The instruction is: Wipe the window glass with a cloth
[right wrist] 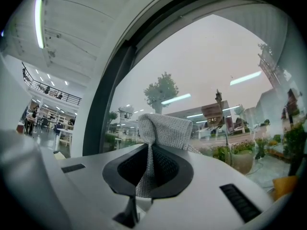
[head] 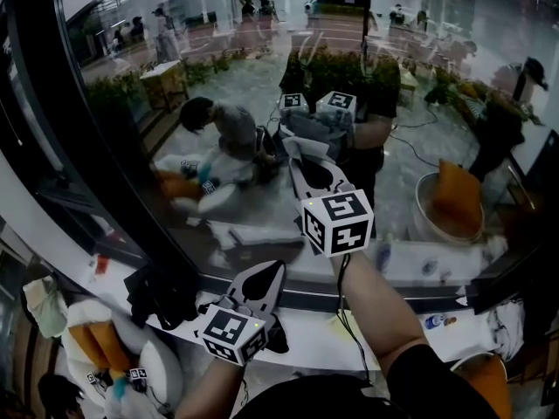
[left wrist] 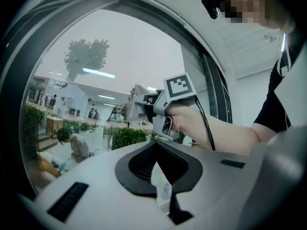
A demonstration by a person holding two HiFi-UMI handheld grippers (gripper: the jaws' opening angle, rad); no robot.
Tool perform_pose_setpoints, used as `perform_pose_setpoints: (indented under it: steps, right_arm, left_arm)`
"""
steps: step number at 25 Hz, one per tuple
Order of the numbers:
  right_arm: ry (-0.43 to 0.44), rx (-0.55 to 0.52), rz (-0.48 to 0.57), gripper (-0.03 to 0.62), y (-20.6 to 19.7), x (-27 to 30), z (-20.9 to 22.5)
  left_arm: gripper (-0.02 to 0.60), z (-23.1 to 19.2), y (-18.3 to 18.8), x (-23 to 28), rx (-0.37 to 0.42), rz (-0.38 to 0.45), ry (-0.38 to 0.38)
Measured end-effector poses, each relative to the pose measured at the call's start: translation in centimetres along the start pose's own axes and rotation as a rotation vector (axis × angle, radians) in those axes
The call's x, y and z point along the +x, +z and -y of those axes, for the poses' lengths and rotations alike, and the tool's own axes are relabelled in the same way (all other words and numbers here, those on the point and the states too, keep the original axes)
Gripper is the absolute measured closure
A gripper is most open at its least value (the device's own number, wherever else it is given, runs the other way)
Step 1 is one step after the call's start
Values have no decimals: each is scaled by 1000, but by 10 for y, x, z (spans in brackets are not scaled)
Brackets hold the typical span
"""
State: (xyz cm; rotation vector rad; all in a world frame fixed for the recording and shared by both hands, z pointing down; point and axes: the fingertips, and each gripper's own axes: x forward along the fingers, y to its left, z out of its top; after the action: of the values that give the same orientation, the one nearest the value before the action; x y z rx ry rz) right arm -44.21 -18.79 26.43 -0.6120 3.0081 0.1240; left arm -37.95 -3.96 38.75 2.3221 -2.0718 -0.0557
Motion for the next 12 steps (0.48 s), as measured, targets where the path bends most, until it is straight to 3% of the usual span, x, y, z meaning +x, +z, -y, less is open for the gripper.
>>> perform_pose_setpoints:
  steps: [7,12]
  right_arm:
    - [-27,18,6,553,4,-18,13]
    - [-70,27,13,553,4,-51,31]
  left_arm:
    - [581,3,-2,-4,-48,5,4]
    - [581,13,-11,-1,-65,-10,-34]
